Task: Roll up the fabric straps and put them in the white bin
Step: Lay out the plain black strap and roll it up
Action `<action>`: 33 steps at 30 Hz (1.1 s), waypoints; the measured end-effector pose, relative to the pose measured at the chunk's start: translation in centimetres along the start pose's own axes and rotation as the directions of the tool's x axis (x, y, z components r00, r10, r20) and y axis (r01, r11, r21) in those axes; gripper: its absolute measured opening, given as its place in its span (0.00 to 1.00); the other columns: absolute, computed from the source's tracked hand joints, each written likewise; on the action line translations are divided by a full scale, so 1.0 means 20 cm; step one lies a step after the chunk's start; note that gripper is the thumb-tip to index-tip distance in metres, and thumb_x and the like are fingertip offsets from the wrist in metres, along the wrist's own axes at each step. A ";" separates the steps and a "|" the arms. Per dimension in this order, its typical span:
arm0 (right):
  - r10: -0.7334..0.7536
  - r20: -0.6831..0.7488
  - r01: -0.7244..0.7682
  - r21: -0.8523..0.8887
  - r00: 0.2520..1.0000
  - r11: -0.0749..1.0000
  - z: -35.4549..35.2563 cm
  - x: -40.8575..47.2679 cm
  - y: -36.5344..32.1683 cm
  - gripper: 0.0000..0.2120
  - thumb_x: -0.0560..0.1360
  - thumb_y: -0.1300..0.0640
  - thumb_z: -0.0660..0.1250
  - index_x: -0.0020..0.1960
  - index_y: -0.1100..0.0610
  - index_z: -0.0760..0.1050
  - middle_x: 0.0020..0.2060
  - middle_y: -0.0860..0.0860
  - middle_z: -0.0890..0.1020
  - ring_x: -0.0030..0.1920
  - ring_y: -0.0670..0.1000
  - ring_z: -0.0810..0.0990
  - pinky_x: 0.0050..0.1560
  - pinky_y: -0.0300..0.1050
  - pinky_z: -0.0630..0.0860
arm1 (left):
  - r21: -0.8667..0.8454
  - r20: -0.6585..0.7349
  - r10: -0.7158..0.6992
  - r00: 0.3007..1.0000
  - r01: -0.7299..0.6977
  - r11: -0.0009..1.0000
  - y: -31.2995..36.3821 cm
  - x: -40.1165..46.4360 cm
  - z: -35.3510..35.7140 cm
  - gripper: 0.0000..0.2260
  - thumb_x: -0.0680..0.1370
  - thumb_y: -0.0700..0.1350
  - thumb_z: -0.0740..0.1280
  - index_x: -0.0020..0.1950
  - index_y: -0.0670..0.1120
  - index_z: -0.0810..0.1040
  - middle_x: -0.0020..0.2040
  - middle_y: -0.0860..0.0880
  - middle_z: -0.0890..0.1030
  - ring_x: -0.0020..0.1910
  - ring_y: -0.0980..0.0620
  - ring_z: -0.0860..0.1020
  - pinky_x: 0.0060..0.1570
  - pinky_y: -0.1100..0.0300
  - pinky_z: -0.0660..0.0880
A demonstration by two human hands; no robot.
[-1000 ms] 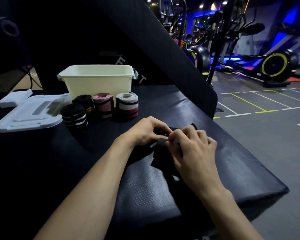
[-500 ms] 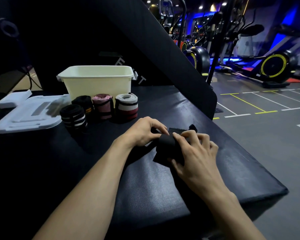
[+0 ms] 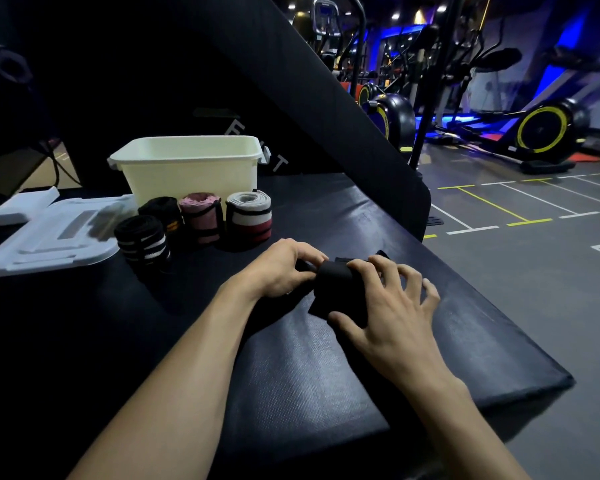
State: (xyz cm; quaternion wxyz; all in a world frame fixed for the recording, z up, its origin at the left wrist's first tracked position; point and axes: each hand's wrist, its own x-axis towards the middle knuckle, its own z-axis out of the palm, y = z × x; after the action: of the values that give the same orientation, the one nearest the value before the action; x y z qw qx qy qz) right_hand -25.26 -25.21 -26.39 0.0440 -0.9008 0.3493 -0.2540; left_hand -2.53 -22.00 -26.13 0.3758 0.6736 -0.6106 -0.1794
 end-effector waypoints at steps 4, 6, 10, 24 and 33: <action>0.010 -0.028 -0.010 -0.003 1.000 1.000 0.01 0.02 0.00 0.31 0.71 0.40 0.71 0.71 0.42 0.66 0.69 0.44 0.69 0.69 0.55 0.63 0.70 0.64 0.59 | -0.014 0.052 -0.007 0.999 0.007 1.000 0.03 -0.02 -0.01 0.19 0.74 0.30 0.70 0.54 0.53 0.87 0.57 0.55 0.84 0.56 0.58 0.83 0.59 0.60 0.77; -0.004 -0.051 0.004 -0.004 0.999 1.000 0.01 0.03 0.00 0.29 0.70 0.47 0.73 0.69 0.44 0.69 0.62 0.44 0.74 0.67 0.54 0.67 0.68 0.62 0.62 | -0.051 0.072 -0.016 0.997 0.020 0.998 0.05 -0.04 -0.01 0.22 0.71 0.33 0.68 0.53 0.59 0.86 0.56 0.56 0.85 0.56 0.55 0.84 0.58 0.55 0.78; -0.005 -0.117 0.016 0.095 0.993 0.995 0.03 0.04 0.06 0.24 0.69 0.48 0.74 0.64 0.44 0.72 0.55 0.42 0.79 0.62 0.49 0.72 0.64 0.54 0.59 | -0.114 0.128 -0.014 0.992 0.028 0.993 0.09 -0.07 -0.05 0.24 0.72 0.29 0.67 0.59 0.53 0.85 0.57 0.51 0.85 0.54 0.46 0.85 0.49 0.49 0.80; 0.231 0.145 -0.203 0.946 0.962 0.254 -0.16 -0.01 0.21 0.20 0.69 0.44 0.76 0.57 0.52 0.79 0.45 0.58 0.85 0.43 0.54 0.84 0.39 0.50 0.80 | -0.281 -0.017 0.175 0.984 -0.173 0.944 0.35 -0.06 0.06 0.14 0.72 0.52 0.78 0.52 0.46 0.82 0.56 0.52 0.83 0.59 0.52 0.81 0.68 0.43 0.72; 0.038 0.363 -0.356 0.927 0.931 -0.119 -0.21 -0.05 0.27 0.09 0.72 0.46 0.68 0.43 0.47 0.87 0.44 0.51 0.85 0.43 0.49 0.82 0.47 0.48 0.74 | -0.418 -0.043 0.210 0.977 -0.208 0.884 0.46 -0.05 0.19 0.26 0.68 0.55 0.79 0.60 0.46 0.76 0.47 0.45 0.79 0.43 0.57 0.77 0.47 0.63 0.75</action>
State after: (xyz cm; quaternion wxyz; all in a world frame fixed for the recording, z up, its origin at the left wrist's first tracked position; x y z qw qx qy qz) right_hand -31.20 -28.18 -24.53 0.7649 -0.5327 0.1735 -0.3180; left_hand -11.73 -21.80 -22.04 0.5278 0.5069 -0.6274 -0.2662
